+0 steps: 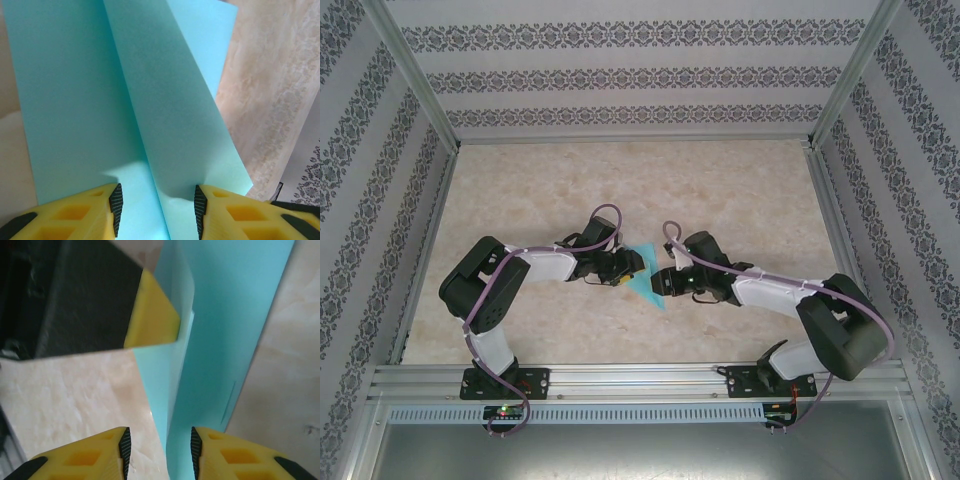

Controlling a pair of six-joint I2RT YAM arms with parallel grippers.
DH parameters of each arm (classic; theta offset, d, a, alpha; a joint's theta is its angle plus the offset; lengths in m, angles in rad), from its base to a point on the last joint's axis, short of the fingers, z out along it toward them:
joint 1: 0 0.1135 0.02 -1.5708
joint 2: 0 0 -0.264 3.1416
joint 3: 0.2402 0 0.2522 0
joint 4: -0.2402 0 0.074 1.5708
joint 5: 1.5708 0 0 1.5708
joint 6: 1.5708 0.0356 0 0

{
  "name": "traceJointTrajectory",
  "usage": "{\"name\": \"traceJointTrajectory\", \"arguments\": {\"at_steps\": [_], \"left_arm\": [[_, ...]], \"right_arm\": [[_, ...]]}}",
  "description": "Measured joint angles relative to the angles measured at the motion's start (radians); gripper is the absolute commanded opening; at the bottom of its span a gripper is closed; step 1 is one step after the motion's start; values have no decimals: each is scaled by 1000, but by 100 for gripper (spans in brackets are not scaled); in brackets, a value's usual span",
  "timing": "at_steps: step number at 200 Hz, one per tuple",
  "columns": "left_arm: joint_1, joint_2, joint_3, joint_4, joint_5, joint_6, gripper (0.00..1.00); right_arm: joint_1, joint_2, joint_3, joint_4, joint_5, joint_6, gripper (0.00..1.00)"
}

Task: Fold a paper plane with a square sheet of paper (fold left side to right side)
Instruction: Fourth fold the wing at the center of the table.

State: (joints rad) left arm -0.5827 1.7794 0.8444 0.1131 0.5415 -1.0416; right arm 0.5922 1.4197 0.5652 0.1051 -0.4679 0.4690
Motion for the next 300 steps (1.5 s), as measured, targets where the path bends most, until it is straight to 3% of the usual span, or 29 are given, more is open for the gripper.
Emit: {"name": "traceJointTrajectory", "arguments": {"at_steps": [71,182,300], "left_arm": [[0,0,0,0,0,0,46],[0,0,0,0,0,0,46],[0,0,0,0,0,0,46]], "right_arm": [[-49,140,64,72,-114,80,33],[-49,192,73,64,-127,80,0],[-54,217,106,-5,-62,47,0]]}}
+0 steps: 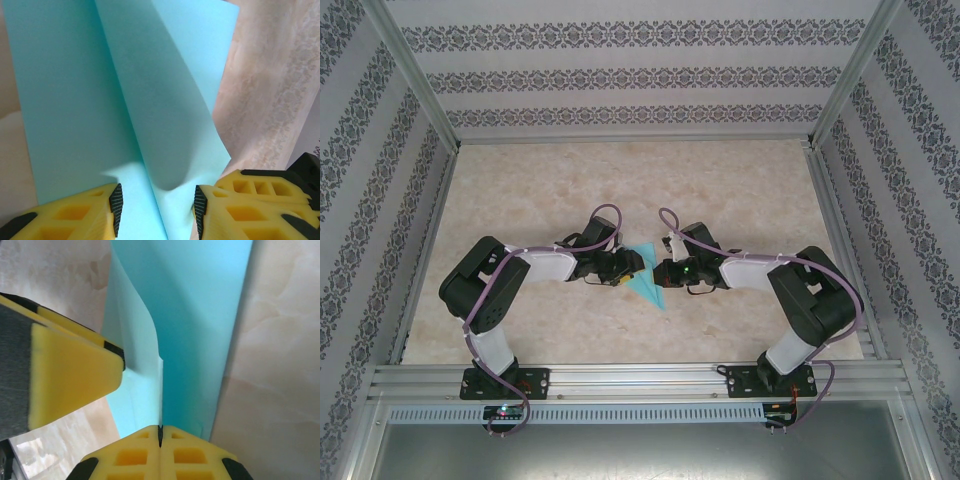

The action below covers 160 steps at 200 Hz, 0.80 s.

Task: Fold a paper plane with a square sheet of paper (fold left side to right side)
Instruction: Fourth fold the wing at the center of the table.

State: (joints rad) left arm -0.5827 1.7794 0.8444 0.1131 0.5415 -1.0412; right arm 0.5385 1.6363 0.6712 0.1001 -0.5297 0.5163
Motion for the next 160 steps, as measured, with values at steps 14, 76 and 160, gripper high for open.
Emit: {"name": "traceJointTrajectory", "arguments": {"at_steps": [14,76,160], "left_arm": [[0,0,0,0,0,0,46],[0,0,0,0,0,0,46],[0,0,0,0,0,0,46]], "right_arm": [[0,10,8,-8,10,-3,0],[0,28,21,-27,34,-18,0],[-11,18,21,-39,44,-18,0]]}}
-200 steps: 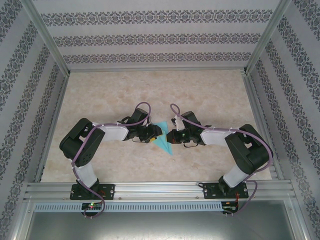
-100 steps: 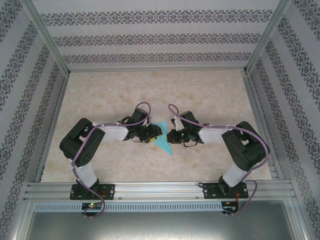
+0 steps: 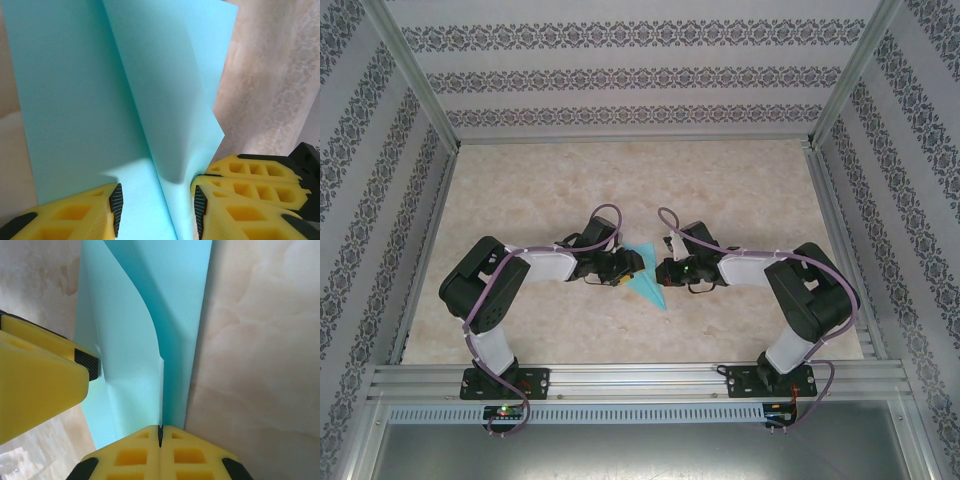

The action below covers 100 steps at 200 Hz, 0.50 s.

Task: Fold a paper plane with a square sheet of paper (fold left side to right side)
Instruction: Fourth fold the wing at the center of the table.

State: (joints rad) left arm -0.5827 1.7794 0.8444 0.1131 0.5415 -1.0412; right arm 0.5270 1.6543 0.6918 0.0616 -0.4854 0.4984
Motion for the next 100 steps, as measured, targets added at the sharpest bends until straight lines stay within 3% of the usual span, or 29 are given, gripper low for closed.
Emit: {"name": "traceJointTrajectory", "arguments": {"at_steps": [100], "left_arm": [[0,0,0,0,0,0,46]], "right_arm": [[-2,-3,0,-13,0,0,0]]}}
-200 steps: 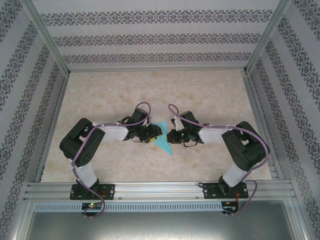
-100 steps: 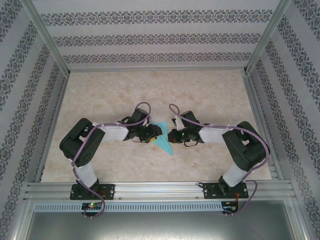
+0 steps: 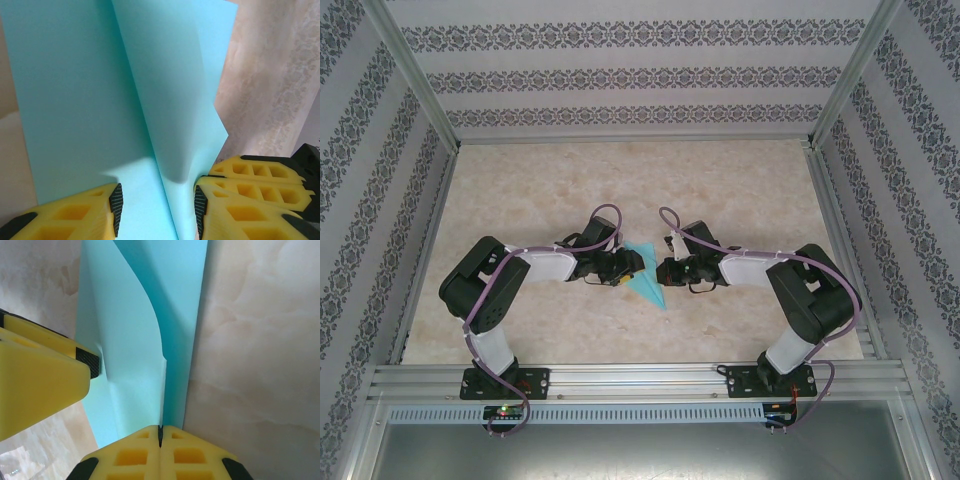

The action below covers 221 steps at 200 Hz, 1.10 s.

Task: Fold a paper plane with a square sheet of paper (fold left side to right side)
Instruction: Fourth fold the wing at the center of the table.

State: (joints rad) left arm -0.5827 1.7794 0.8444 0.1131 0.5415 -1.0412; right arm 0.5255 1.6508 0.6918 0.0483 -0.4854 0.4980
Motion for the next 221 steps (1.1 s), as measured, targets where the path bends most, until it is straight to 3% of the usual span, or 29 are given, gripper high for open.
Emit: {"name": "traceJointTrajectory", "arguments": {"at_steps": [95,161,221], "left_arm": [[0,-14,24,-64,-12,18,47],[0,-56,109,-106,-11,51,21],[0,78,215,-98,28,73,17]], "right_arm": [[0,20,7,-7,-2,-9,0],[1,23,17,-23,-1,-26,0],[1,24,20,-30,-1,-27,0]]}}
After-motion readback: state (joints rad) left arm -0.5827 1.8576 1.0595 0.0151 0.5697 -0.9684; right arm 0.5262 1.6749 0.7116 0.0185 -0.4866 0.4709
